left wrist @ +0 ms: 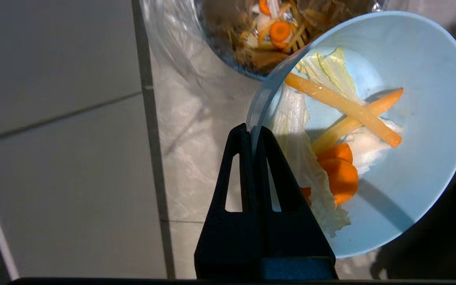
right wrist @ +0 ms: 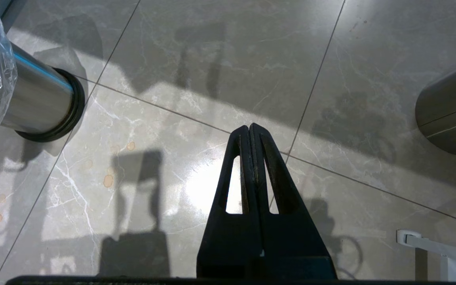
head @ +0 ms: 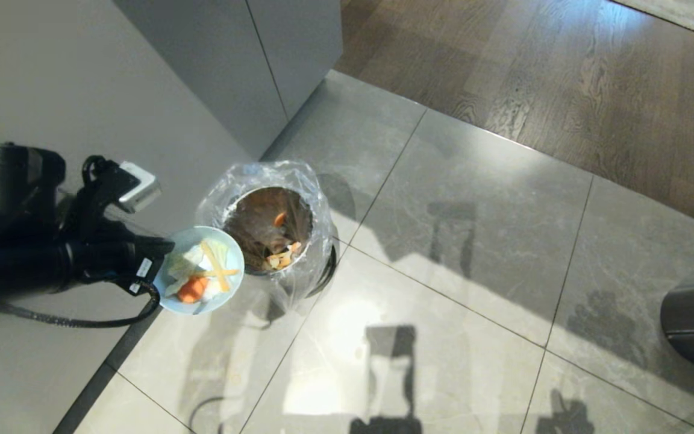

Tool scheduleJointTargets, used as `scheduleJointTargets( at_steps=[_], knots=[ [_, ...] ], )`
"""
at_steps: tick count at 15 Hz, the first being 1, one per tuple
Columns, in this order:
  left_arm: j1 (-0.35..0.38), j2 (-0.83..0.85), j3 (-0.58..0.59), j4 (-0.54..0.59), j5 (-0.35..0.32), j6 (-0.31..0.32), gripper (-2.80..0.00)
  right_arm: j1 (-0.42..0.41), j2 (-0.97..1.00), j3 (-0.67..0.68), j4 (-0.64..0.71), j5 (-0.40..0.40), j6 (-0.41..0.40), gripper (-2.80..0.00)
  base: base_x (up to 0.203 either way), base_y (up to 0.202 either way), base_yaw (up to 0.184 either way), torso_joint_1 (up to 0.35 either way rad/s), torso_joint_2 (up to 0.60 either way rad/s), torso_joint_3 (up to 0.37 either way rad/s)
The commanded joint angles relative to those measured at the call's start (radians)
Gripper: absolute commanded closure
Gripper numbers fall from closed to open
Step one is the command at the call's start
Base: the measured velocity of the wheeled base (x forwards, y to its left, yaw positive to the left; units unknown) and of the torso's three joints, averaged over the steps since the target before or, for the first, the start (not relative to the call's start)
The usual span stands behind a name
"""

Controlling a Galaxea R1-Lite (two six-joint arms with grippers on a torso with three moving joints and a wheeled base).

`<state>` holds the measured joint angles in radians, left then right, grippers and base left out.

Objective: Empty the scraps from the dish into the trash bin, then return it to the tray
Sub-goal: Move the bowl over the trash can, then pour the leftover food from the bowl into the trash can

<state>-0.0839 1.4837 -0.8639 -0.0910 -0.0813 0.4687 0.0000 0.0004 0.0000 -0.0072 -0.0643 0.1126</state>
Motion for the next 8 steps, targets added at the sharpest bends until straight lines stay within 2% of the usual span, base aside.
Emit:
scheduleJointTargets(
  at_steps=[1,3,4,6,7,8],
  knots=[
    [-0.005,0.039,-0.051,-0.011,0.000,0.045,0.00,0.000,0.001,0.000,0.000,0.000,0.001,0.00,0.000,0.000,0.000,0.000,0.00,0.000],
    [-0.029,0.053,-0.089,-0.012,0.010,0.064,0.00,0.000,0.001,0.000,0.000,0.000,0.001,0.00,0.000,0.000,0.000,0.000,0.00,0.000],
    [-0.047,0.054,-0.105,-0.012,0.040,0.064,0.00,0.000,0.000,0.000,0.000,0.000,0.001,0.00,0.000,0.000,0.000,0.000,0.00,0.000],
    [-0.098,0.059,-0.142,-0.010,0.142,0.060,0.00,0.000,0.000,0.000,0.000,0.000,0.001,0.00,0.000,0.000,0.000,0.000,0.00,0.000],
    [-0.120,0.060,-0.152,-0.010,0.177,0.059,0.00,0.000,0.000,0.000,0.000,0.000,0.001,0.00,0.000,0.000,0.000,0.000,0.00,0.000],
    [-0.133,0.064,-0.155,-0.010,0.185,0.058,0.00,0.000,0.000,0.000,0.000,0.000,0.001,0.00,0.000,0.000,0.000,0.000,0.00,0.000]
  ],
)
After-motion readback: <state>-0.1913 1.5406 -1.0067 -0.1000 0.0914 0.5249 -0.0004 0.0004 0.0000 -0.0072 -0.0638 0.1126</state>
